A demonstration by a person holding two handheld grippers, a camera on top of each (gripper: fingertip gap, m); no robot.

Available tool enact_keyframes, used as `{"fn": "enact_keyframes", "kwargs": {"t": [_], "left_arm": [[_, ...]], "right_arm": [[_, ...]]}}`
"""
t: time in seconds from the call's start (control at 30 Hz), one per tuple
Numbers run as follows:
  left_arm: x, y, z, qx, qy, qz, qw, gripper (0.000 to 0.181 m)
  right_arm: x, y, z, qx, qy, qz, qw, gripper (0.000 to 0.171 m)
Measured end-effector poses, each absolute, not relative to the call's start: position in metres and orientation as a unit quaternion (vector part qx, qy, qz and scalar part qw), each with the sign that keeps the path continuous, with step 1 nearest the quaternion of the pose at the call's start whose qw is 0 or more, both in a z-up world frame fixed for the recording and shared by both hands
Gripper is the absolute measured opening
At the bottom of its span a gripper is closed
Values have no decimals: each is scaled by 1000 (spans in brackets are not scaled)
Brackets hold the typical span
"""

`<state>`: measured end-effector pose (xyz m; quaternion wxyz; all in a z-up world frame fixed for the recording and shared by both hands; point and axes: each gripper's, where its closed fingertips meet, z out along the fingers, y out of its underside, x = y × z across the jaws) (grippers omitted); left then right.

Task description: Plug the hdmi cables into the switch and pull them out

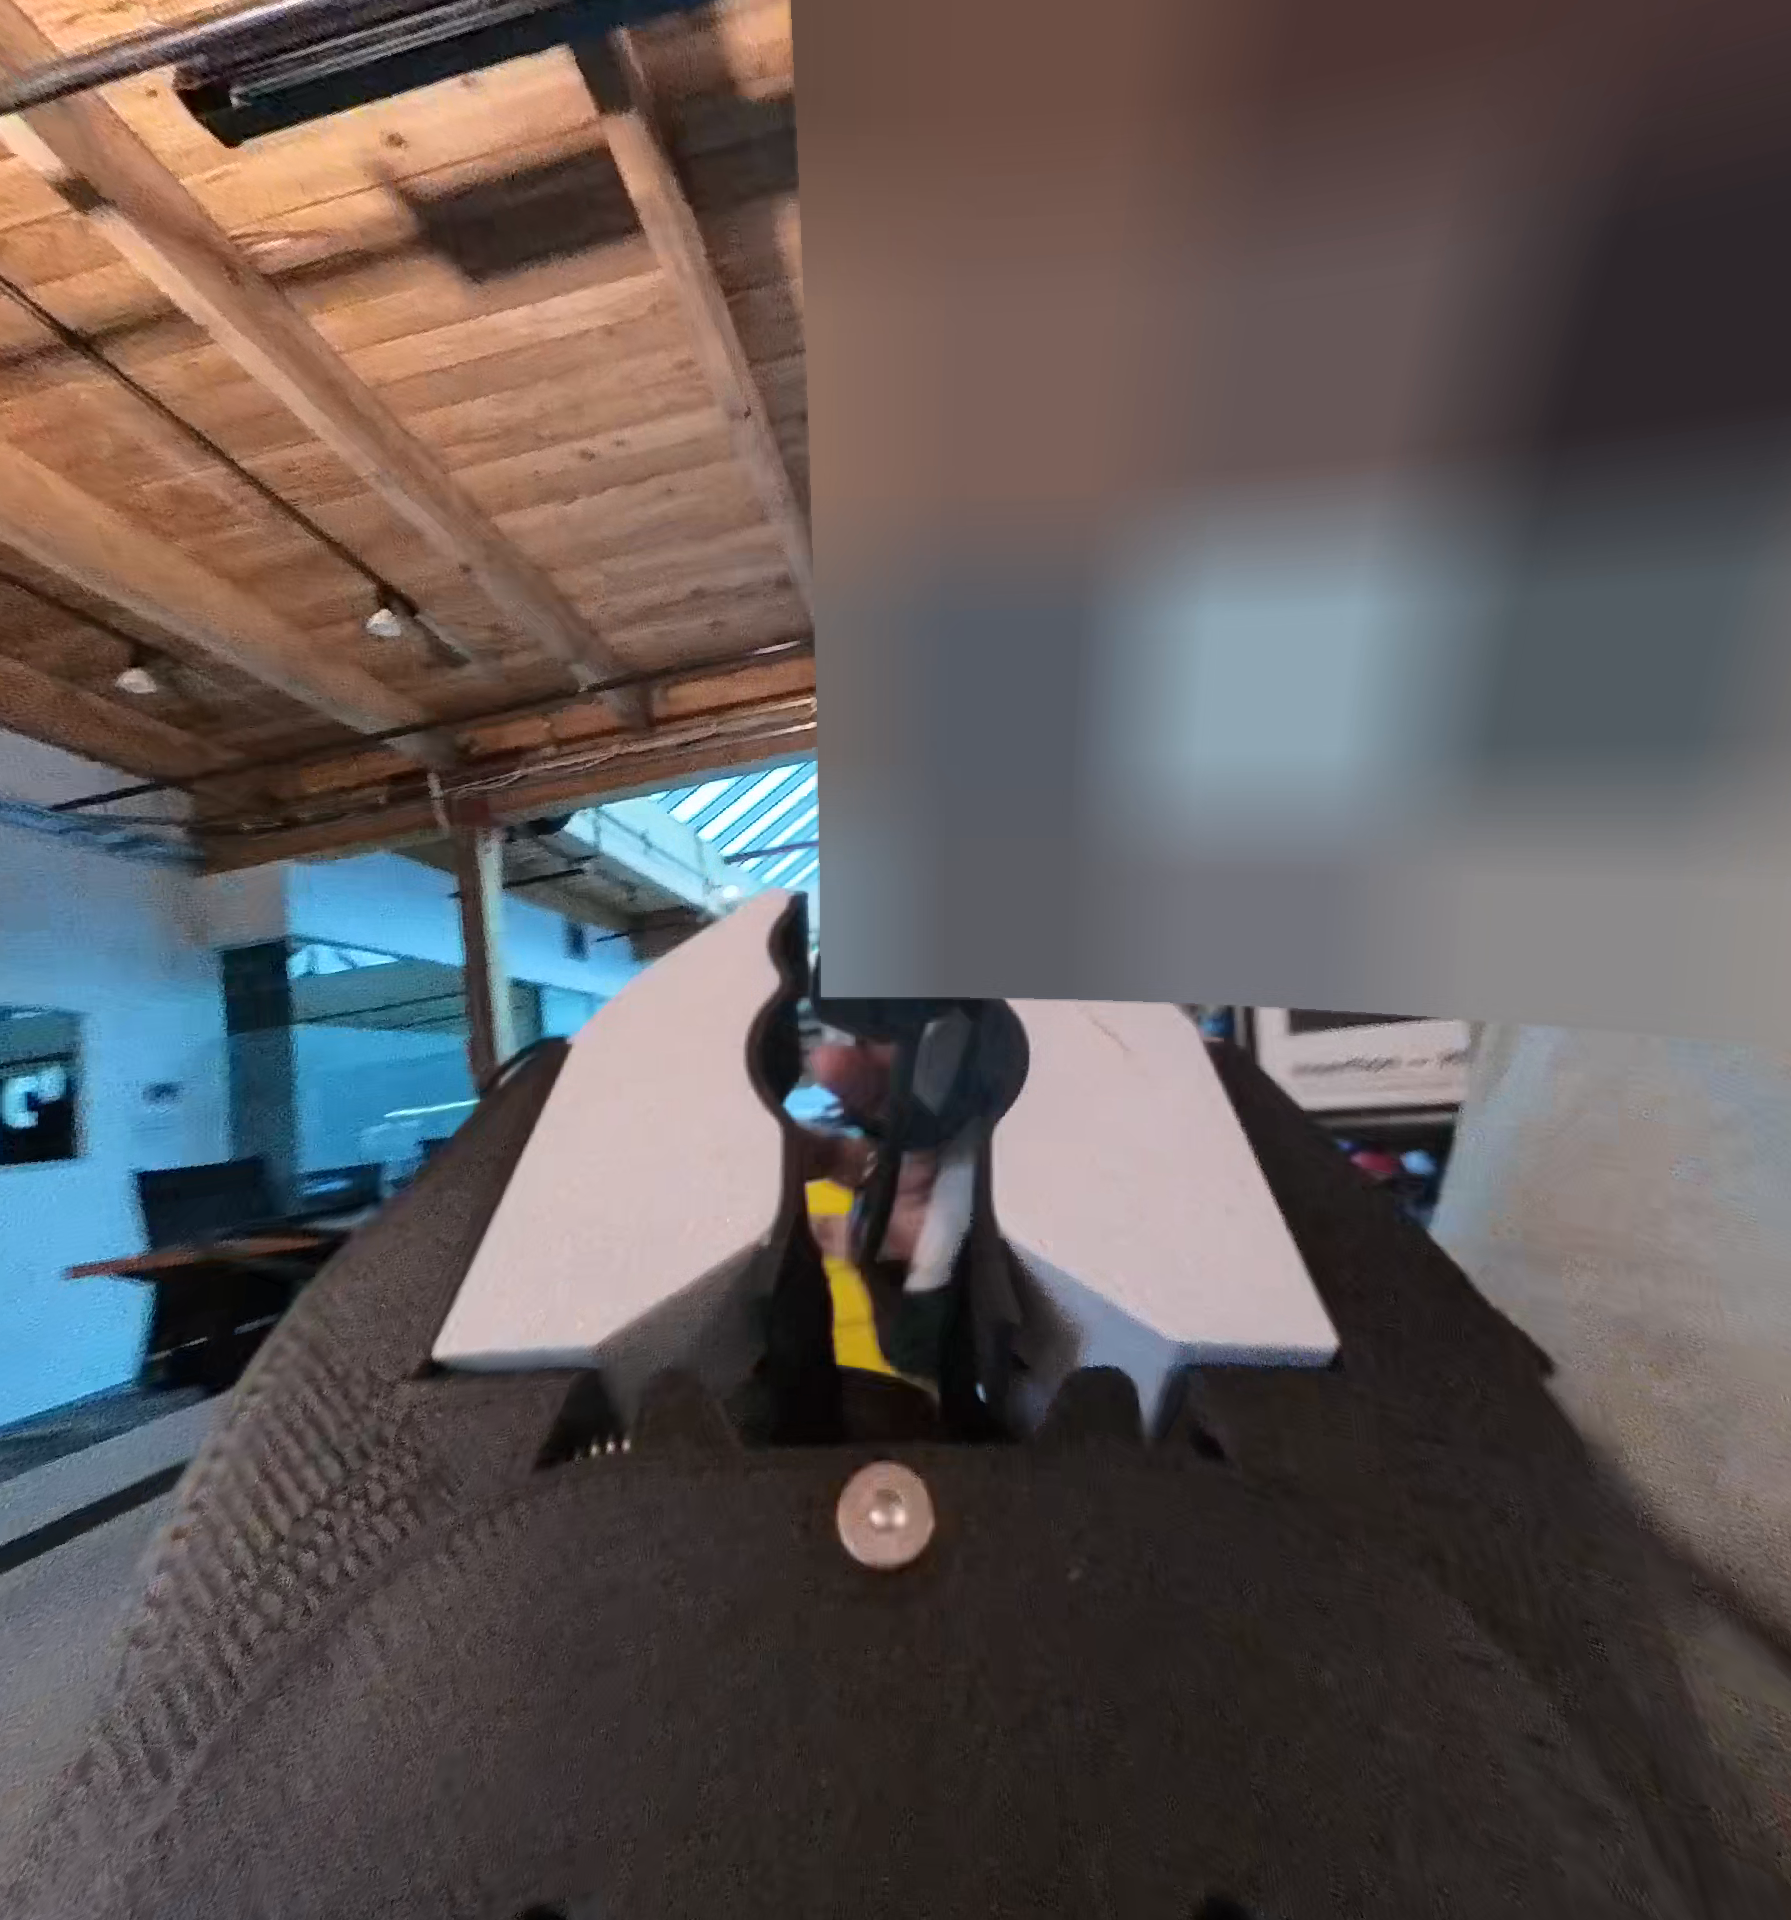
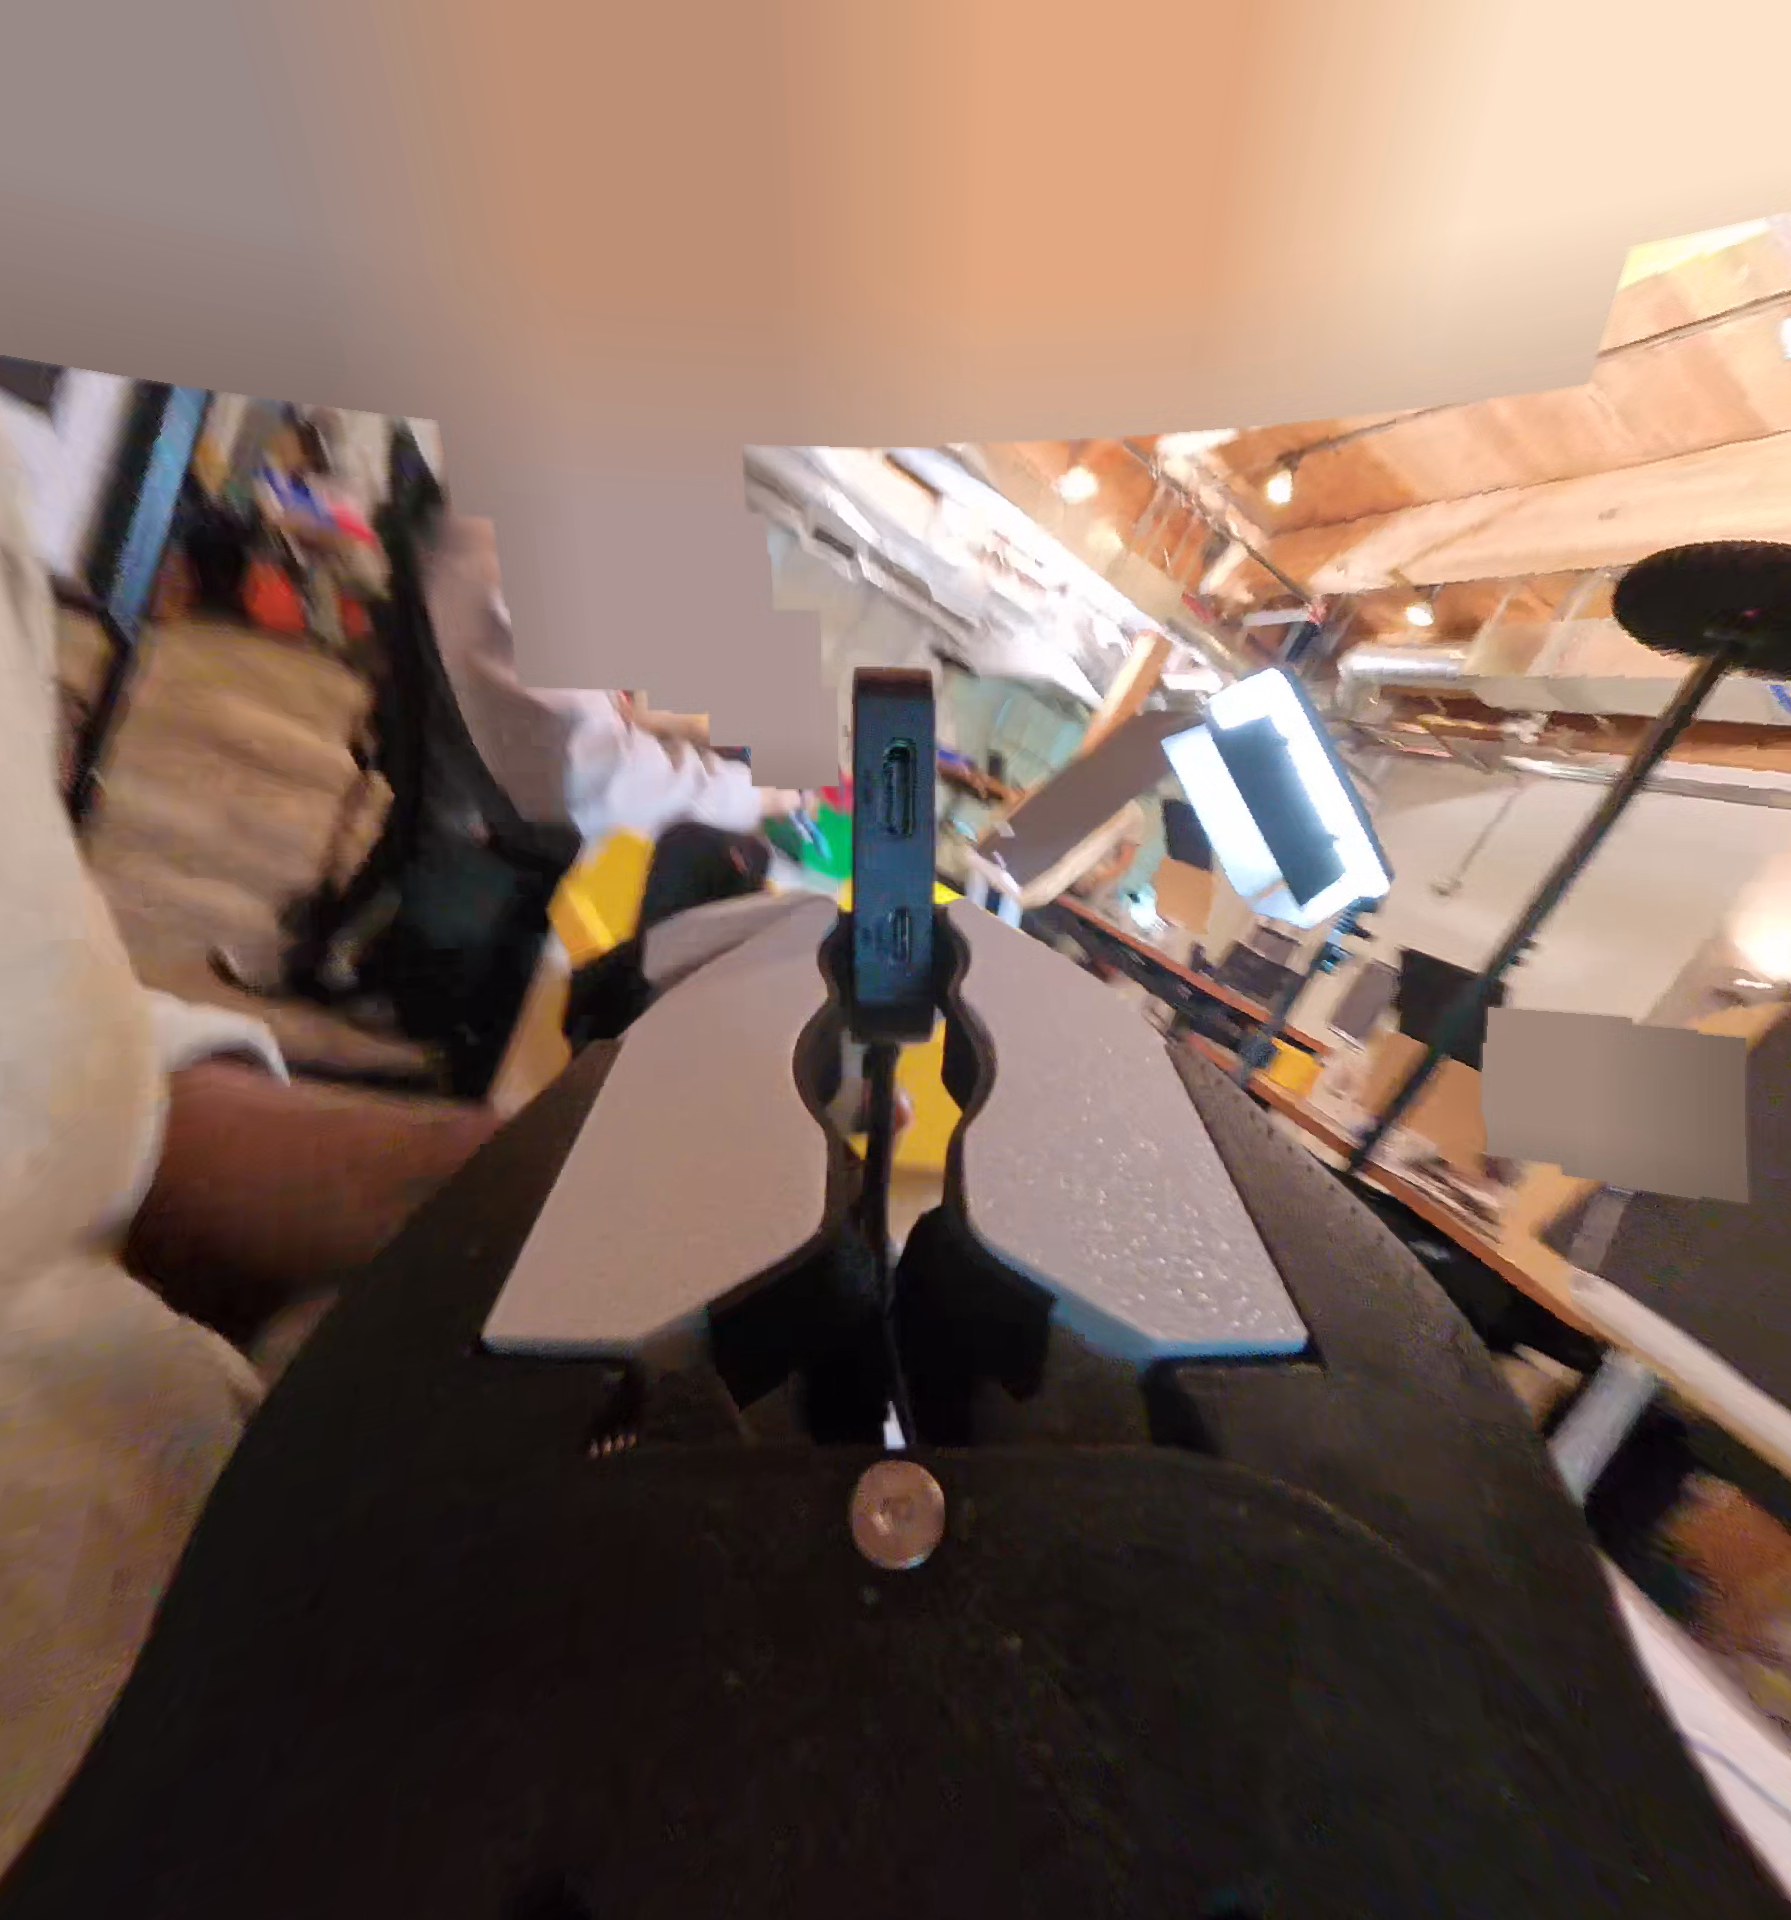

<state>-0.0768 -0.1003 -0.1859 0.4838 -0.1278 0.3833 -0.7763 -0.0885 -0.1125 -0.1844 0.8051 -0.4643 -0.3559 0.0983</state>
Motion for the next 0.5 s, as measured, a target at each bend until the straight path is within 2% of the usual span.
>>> {"fn": "enact_keyframes", "kwargs": {"t": [0.1, 0.2, 0.3, 0.4, 0.43, 0.47, 0.5], "left_arm": [[-75, -78, -193, -162, 454, -655, 582, 43], [-70, -79, -204, -177, 568, -510, 621, 48], [-58, -90, -223, -164, 664, -354, 638, 49], [-40, -94, -254, -170, 737, -218, 617, 49], [-35, -94, -264, -176, 754, -186, 605, 47], [-31, -93, -272, -181, 764, -161, 598, 37], [-27, -93, -276, -186, 768, -146, 595, 17]], "right_arm": [[-68, -102, -201, -520, -405, -84, 747, 14], [-47, -94, -224, -569, -461, -231, 641, 14], [-38, -93, -250, -595, -514, -285, 548, 14], [-35, -94, -266, -611, -545, -296, 491, 14], [-36, -96, -269, -614, -553, -293, 480, 14], [-38, -97, -271, -615, -561, -289, 472, 14], [-39, -98, -272, -615, -568, -288, 465, 14]]}}
